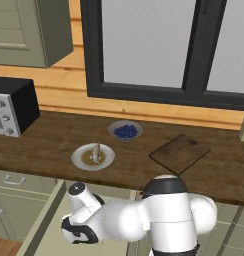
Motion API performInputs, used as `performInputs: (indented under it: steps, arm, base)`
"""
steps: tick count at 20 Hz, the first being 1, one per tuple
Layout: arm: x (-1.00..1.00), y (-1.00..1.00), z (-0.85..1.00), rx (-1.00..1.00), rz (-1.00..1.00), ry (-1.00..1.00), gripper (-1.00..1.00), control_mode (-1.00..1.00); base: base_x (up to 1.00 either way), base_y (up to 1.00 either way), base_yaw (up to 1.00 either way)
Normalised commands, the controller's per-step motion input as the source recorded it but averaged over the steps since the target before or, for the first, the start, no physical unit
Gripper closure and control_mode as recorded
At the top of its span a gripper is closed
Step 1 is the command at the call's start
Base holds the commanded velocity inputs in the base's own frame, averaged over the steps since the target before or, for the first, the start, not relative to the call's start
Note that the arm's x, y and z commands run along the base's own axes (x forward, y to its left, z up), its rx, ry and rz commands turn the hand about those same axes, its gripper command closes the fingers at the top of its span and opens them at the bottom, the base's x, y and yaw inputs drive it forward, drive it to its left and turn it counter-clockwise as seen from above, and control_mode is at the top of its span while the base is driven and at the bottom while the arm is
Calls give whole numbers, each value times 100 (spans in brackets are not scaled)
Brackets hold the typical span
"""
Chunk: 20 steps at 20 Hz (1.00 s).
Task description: Pick up the knife from the drawer and place it on the cutting board. Then place the meat from the plate to the cutting board.
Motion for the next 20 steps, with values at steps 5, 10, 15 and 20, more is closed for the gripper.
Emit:
performInputs:
  steps: [5, 10, 15, 20]
  arm:
    - [2, 0, -32, 0, 0, 0, -100, -100]
    - [17, 0, -58, 0, 0, 3, -100, -100]
    - [30, -2, -58, 0, 0, 1, -100, -100]
    - [-43, -2, -72, 0, 7, 9, -100, -100]
  base:
    - [0, 0, 0]
    - [0, 0, 0]
    - [0, 0, 0]
    - [0, 0, 0]
